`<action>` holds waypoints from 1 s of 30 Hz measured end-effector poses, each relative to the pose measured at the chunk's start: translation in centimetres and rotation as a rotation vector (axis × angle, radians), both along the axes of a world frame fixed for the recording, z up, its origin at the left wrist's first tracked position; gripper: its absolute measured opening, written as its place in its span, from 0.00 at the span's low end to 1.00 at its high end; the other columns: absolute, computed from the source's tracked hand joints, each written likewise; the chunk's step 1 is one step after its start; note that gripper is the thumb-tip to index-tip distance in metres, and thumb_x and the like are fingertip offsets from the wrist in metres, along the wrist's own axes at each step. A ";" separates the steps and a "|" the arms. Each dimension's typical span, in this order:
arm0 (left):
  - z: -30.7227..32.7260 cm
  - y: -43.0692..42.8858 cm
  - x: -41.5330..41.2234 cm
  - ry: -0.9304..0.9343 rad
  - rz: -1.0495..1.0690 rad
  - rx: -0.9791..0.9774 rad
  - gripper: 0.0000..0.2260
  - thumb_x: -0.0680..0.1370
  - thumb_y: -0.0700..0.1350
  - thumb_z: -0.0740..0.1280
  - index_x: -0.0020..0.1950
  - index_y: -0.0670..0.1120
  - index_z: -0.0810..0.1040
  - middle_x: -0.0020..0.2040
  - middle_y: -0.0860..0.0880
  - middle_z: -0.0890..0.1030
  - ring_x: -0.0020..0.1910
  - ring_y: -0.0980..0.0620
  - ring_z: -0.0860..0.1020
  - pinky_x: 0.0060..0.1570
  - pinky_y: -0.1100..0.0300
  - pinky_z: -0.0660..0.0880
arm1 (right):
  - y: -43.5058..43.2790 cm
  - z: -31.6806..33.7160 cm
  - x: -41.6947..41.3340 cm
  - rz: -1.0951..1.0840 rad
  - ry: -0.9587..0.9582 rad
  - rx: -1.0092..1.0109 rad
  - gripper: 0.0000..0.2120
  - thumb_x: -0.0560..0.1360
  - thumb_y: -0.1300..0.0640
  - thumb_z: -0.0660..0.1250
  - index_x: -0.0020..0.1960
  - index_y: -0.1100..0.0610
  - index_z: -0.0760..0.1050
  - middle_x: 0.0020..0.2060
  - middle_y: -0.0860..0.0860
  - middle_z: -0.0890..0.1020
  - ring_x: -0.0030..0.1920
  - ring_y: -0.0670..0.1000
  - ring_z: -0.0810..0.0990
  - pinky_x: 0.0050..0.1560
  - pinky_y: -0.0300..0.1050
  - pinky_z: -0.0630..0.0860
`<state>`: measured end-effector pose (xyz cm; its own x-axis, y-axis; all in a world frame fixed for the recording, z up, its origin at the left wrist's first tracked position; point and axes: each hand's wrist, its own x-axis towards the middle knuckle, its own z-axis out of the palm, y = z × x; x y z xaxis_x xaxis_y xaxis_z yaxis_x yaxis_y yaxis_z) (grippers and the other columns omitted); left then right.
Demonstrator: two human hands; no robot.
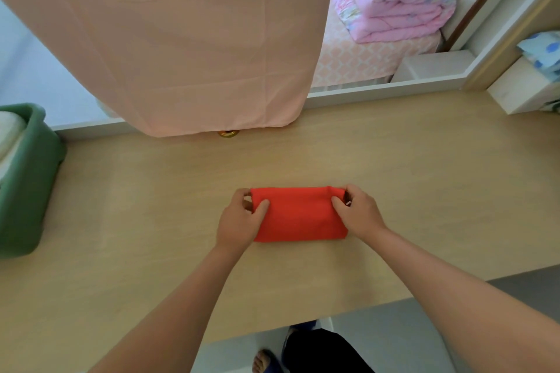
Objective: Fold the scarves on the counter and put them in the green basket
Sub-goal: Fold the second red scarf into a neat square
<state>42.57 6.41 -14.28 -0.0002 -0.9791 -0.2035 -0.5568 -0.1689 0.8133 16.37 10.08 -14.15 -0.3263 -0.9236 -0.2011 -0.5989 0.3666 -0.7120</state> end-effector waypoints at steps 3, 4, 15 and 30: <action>-0.4 -2.2 -0.9 -0.151 -0.024 0.200 0.21 0.77 0.57 0.67 0.65 0.47 0.72 0.51 0.49 0.81 0.50 0.48 0.80 0.49 0.55 0.75 | -1.1 -1.0 -0.1 0.053 0.125 0.066 0.15 0.78 0.48 0.66 0.65 0.47 0.73 0.54 0.49 0.82 0.53 0.53 0.80 0.53 0.47 0.75; -0.6 -2.7 -1.1 -0.225 -0.044 0.235 0.22 0.77 0.57 0.66 0.66 0.46 0.71 0.55 0.47 0.80 0.54 0.45 0.79 0.52 0.53 0.75 | -1.4 -1.3 0.0 0.105 0.172 0.076 0.19 0.79 0.48 0.65 0.69 0.48 0.70 0.58 0.50 0.81 0.57 0.54 0.80 0.56 0.49 0.76; -2.3 -1.8 -4.6 -0.697 -0.652 -0.414 0.23 0.77 0.52 0.56 0.70 0.47 0.73 0.70 0.48 0.73 0.69 0.46 0.71 0.68 0.48 0.65 | -2.0 -4.4 2.5 0.636 0.557 -0.127 0.25 0.79 0.46 0.54 0.72 0.53 0.71 0.73 0.55 0.70 0.72 0.57 0.70 0.72 0.57 0.60; -3.5 0.0 9.7 -0.798 -0.719 -0.200 0.54 0.62 0.77 0.61 0.78 0.43 0.61 0.76 0.44 0.64 0.76 0.44 0.61 0.75 0.45 0.55 | -2.1 -4.8 12.0 0.750 0.502 0.009 0.38 0.77 0.35 0.47 0.81 0.54 0.52 0.80 0.55 0.53 0.80 0.53 0.46 0.79 0.50 0.41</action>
<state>52.25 6.45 -17.77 -0.5242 -0.8183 -0.2360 -0.8516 0.5020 0.1508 28.37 7.98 -18.99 0.3099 -0.9282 -0.2059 -0.9226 -0.2412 -0.3012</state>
